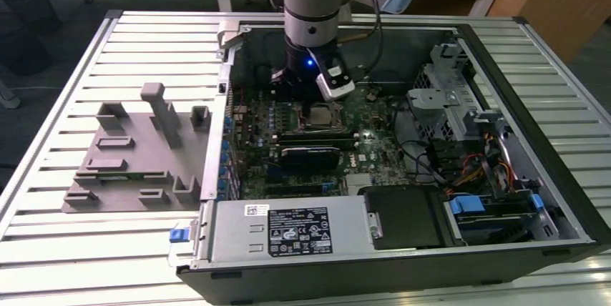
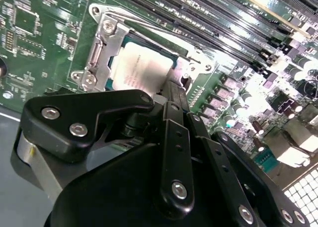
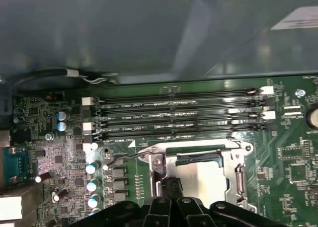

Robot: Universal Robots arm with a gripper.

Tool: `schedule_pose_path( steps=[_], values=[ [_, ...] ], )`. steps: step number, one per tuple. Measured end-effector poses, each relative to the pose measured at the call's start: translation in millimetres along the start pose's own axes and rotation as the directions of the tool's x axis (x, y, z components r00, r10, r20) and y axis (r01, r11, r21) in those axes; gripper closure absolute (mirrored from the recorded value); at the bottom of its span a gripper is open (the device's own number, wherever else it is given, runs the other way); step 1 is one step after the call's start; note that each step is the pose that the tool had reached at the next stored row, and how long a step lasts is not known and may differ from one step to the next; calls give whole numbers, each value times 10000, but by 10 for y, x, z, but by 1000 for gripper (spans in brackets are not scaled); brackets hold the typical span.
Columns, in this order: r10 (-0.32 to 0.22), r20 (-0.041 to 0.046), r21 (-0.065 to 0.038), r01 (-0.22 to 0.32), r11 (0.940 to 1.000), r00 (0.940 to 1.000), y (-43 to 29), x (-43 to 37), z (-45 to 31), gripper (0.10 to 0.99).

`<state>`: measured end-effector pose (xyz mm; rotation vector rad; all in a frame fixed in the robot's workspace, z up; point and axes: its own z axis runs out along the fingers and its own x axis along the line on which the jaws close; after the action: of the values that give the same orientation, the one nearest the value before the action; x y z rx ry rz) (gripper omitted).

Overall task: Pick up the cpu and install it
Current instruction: 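Close the cpu cover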

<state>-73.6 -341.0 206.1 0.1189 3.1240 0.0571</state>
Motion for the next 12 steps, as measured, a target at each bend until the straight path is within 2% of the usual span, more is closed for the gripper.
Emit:
schedule_pose_path(
  steps=[12],
  values=[
    [-269, -12, 0, 269, 9996, 9996, -9, 42, 66, 980]
  ],
)
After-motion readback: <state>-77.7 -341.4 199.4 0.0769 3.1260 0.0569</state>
